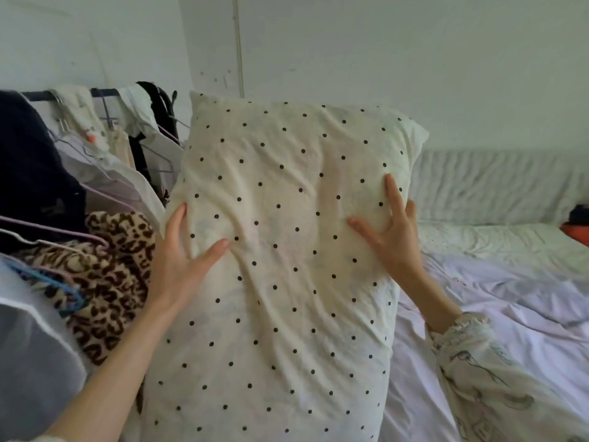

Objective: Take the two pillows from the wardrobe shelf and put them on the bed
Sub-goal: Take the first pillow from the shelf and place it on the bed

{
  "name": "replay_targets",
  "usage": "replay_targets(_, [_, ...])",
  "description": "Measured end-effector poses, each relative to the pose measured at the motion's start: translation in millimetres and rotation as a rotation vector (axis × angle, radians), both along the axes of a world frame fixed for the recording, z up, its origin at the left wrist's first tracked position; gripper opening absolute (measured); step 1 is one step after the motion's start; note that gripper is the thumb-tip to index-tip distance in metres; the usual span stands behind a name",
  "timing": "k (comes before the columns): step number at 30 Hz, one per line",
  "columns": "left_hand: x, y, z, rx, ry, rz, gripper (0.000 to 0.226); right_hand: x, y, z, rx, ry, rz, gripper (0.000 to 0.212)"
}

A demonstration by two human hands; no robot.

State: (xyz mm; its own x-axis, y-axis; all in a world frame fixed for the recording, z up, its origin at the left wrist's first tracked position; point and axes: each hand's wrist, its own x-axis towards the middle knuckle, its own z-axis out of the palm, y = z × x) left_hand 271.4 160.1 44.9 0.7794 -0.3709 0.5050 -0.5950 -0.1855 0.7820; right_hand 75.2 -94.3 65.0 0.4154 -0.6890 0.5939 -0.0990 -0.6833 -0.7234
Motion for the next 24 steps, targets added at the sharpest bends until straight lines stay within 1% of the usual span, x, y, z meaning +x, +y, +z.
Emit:
replay_targets(12, [197, -218, -4, -0.024, 0.023, -0.071, 0.091, 171, -186, -3, 0.024, 0.006, -0.096, 0.089])
replay_targets(18, [269, -340, 5, -0.027, -0.006, -0.178, 0.09, 223, -284, -2, 0.063, 0.003, -0.212, 0.091])
replay_targets(24, [322, -459, -12, -0.001, 0.025, -0.266, 0.088, 261, -384, -18, 0.081, 0.009, -0.281, 0.09])
